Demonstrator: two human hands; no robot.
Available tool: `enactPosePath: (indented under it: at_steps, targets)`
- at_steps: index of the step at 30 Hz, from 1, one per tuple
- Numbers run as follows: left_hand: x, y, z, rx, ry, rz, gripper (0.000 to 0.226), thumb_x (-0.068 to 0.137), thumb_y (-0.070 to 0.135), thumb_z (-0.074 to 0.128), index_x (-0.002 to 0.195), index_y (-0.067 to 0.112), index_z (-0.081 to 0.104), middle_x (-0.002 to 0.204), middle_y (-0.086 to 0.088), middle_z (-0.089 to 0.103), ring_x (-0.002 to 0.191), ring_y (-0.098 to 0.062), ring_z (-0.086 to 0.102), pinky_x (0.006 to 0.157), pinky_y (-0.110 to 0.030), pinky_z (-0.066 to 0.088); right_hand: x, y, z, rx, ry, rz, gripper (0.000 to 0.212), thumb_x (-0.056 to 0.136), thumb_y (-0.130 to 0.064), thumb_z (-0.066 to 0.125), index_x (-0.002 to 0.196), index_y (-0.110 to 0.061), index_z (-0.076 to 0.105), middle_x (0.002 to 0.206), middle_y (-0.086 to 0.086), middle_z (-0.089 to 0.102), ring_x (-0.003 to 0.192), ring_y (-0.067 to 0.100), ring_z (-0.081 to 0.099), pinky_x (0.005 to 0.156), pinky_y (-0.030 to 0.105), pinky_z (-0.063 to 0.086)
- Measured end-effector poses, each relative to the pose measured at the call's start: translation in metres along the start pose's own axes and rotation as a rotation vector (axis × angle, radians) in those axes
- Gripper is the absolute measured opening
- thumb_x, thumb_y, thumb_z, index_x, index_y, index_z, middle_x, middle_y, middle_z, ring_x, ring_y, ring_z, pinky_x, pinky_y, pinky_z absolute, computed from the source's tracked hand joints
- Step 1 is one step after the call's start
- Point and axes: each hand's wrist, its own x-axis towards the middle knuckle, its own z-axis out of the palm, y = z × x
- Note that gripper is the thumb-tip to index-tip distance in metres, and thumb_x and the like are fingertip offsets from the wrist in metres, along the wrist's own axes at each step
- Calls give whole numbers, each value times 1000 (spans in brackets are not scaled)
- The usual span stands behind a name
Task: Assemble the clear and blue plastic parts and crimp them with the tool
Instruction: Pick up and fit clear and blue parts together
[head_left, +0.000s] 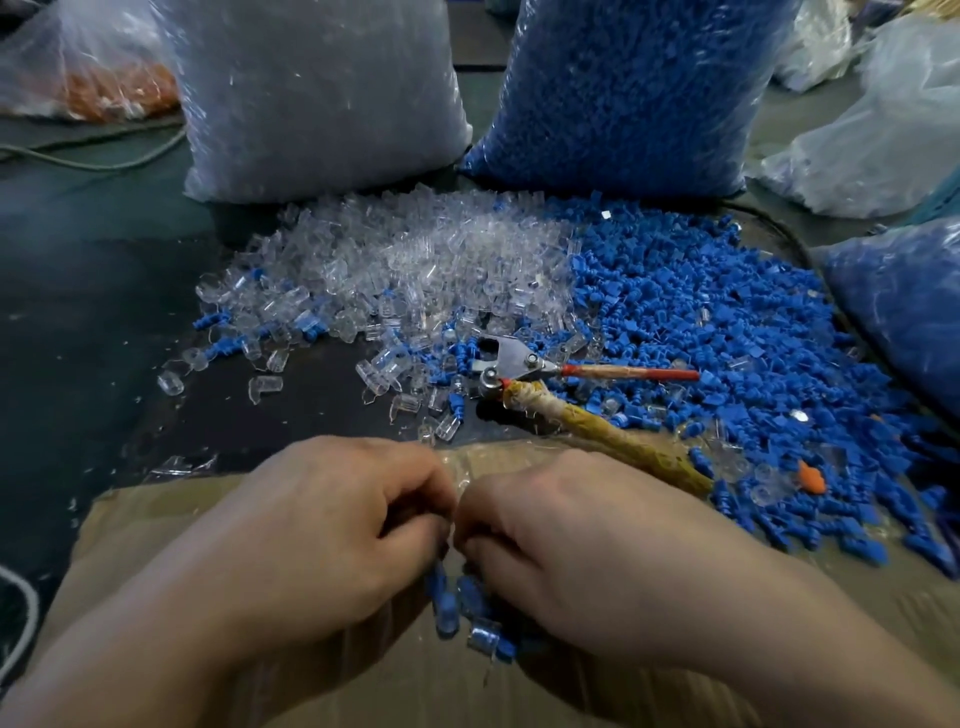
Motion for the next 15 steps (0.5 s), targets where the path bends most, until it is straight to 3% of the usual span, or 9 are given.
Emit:
enactPosePath:
  at_steps: [2, 4, 7, 11, 15]
  targets:
    - [3, -5, 5, 13, 164, -69, 15, 84, 54, 52, 95, 47, 60, 87, 31, 62, 76, 8, 59, 58, -19, 46, 3, 6, -3, 19, 75, 70, 18, 96, -42, 44, 92, -27, 54, 82, -9, 58, 74, 15, 55, 60, 33, 46]
    - [10, -8, 8, 91, 330, -165, 34, 79, 62, 51, 110, 47, 56, 84, 20, 62, 73, 3, 58, 63, -21, 50, 9, 9, -4, 20, 179, 154, 16, 97, -46, 45, 96, -31, 51, 84, -12, 56, 74, 12, 55, 59, 30, 45]
    - [21, -8, 12, 266, 323, -261, 66, 81, 75, 46, 139, 44, 41, 119, 20, 51, 103, -1, 51, 88, -25, 49, 27, 7, 0, -146, 306, 187, 21, 96, -45, 45, 110, -29, 45, 96, -5, 58, 82, 25, 59, 54, 35, 36]
    - [27, -7, 16, 297, 307, -240, 52, 88, 65, 47, 134, 42, 50, 121, 16, 52, 112, -6, 51, 91, -25, 44, 51, 6, 9, -313, 347, 188, 35, 97, -26, 44, 130, -22, 35, 95, 6, 50, 79, 31, 60, 44, 31, 14]
    - [28, -7, 22, 233, 357, -207, 34, 92, 47, 57, 123, 36, 61, 109, 16, 56, 100, -7, 55, 78, -21, 39, 64, 10, 8, -301, 343, 130, 34, 95, -21, 46, 128, -16, 37, 104, 8, 55, 86, 34, 62, 54, 34, 30]
